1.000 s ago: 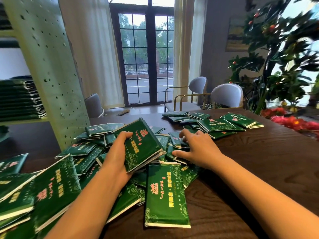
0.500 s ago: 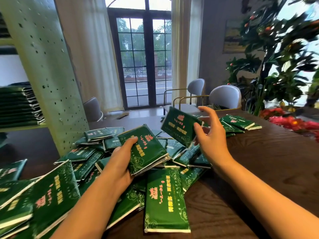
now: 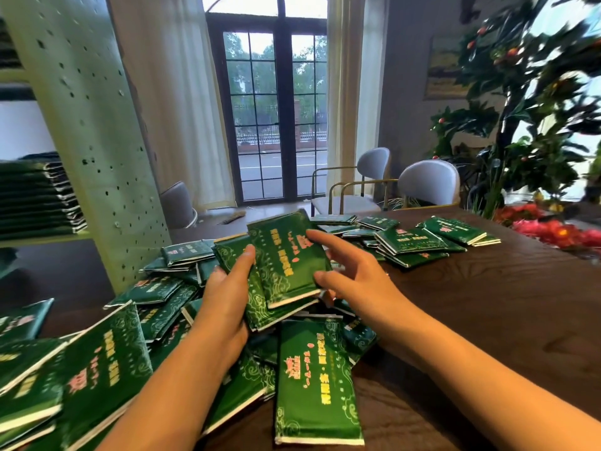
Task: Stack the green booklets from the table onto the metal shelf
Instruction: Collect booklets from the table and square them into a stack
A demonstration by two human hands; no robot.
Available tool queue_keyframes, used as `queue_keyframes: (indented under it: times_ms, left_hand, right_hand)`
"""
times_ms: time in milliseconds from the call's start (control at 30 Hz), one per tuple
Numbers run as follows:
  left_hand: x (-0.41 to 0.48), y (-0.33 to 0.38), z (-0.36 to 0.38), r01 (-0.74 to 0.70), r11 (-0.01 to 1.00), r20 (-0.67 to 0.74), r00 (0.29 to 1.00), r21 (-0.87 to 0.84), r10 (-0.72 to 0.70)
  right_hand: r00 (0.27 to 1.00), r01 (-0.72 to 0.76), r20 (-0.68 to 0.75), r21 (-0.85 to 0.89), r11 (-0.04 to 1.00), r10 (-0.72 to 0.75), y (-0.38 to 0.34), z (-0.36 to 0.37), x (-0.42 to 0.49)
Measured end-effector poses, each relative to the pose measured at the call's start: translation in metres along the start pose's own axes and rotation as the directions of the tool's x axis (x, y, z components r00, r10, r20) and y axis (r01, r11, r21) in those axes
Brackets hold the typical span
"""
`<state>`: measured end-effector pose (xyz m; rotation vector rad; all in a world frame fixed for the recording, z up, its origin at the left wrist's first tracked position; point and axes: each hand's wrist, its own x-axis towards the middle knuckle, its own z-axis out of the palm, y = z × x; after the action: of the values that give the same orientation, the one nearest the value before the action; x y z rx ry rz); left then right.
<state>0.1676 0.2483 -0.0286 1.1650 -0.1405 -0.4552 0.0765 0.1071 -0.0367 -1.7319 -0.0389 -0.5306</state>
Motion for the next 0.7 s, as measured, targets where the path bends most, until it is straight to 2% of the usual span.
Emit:
queue_keyframes:
  times_ms: [100, 267, 333, 433, 500, 600, 700]
  left_hand:
    - [-0.001, 0.0, -0.001, 0.01, 1.0, 0.024, 1.0, -0.01, -0.01]
    - [-0.004, 0.0, 0.0, 0.018, 1.0, 0.084, 0.996, 0.009, -0.019]
    - [-0.003, -0.001, 0.001, -0.013, 1.0, 0.096, 0.995, 0.024, 0.011]
    - [0.0, 0.002, -0.001, -0.093, 0.995, 0.054, 0.994, 0.031, 0.091]
    - [0.002, 0.007, -0.004, -0.112, 0.994, 0.008, 0.994, -0.003, 0.112]
    - [0.005, 0.011, -0.009, -0.101, 0.994, -0.04, 0.994, -0.048, 0.1]
    - [0.008, 0.009, -0.011, -0.094, 0.994, -0.073, 0.993, -0.062, 0.089]
  right_hand:
    - [0.998, 0.065, 0.039, -0.208, 0.976, -0.058, 0.003, 0.002, -0.002]
    - [0.985, 0.124, 0.151, -0.328, 0.937, -0.077, 0.007, 0.005, -0.002]
    - [0.972, 0.181, 0.214, -0.439, 0.88, -0.093, 0.007, 0.003, -0.002]
    - [0.956, 0.279, 0.248, -0.596, 0.753, -0.158, 0.003, -0.003, -0.002]
    - [0.961, 0.273, 0.207, -0.591, 0.759, -0.184, 0.001, -0.01, 0.0]
    - [0.973, 0.196, 0.226, -0.672, 0.714, -0.053, 0.001, -0.021, 0.004]
    - [0.925, 0.214, 0.36, -0.761, 0.613, 0.124, 0.003, -0.027, 0.005]
